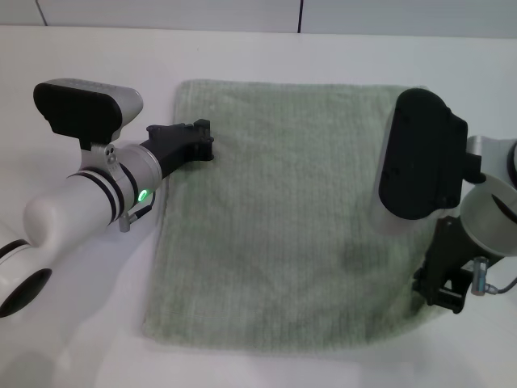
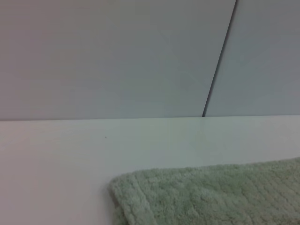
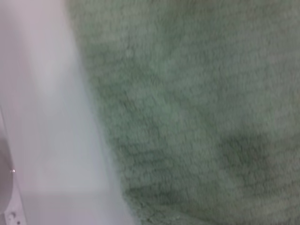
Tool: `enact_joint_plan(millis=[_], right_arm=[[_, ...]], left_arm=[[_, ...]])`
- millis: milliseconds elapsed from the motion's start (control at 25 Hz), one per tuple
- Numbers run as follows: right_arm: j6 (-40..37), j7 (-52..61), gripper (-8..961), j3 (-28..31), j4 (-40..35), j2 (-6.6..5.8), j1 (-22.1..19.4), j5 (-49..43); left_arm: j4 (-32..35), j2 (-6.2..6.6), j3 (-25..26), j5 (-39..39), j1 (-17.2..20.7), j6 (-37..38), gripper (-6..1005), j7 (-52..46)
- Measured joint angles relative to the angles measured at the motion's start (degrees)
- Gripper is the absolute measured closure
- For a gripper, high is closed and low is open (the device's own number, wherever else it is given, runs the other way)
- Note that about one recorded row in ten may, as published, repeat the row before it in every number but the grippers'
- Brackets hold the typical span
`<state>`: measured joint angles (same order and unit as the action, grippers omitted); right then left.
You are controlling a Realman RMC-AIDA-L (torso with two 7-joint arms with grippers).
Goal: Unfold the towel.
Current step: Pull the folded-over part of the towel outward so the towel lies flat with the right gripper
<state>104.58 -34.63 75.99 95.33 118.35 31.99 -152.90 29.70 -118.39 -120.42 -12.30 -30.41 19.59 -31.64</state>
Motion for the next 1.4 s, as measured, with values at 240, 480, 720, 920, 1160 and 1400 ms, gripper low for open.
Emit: enact_joint_plan(millis=[240,480,720,920,1160,1400], right_arm=[[0.1,0.1,921,-0.6,-2.5,0.28,-0.1,-1.8],[-0.2,-0.1,921,-0.8,-5.0,0.43,0.0,-1.6],[-0.4,-0.3,920,-0.8,-6.5,0.52,0.2,-1.6],[-0.4,-0.3,919,-0.8,-6.8,0.55,0.4,-1.5],[-0.5,-0.3,834,-2.7,-6.1,0.65,0.7,-1.5],[-0.5,-0.3,753,-2.4,-2.6,0.65,0.6,-1.5]], left_arm=[[0.0,0.0,0.0,0.0,0.0,0.0,1002,0.0],[0.2,0.0,0.0,0.0,0.0,0.0,1002,0.0],[0.5,0.0,0.0,0.0,0.2,0.0,1002,0.0],[0.5,0.01,-0.1,0.0,0.3,0.0,1001,0.1],[0.6,0.01,-0.1,0.0,0.4,0.1,1001,0.1],[0.6,0.08,0.1,0.0,0.4,0.2,1002,0.1]])
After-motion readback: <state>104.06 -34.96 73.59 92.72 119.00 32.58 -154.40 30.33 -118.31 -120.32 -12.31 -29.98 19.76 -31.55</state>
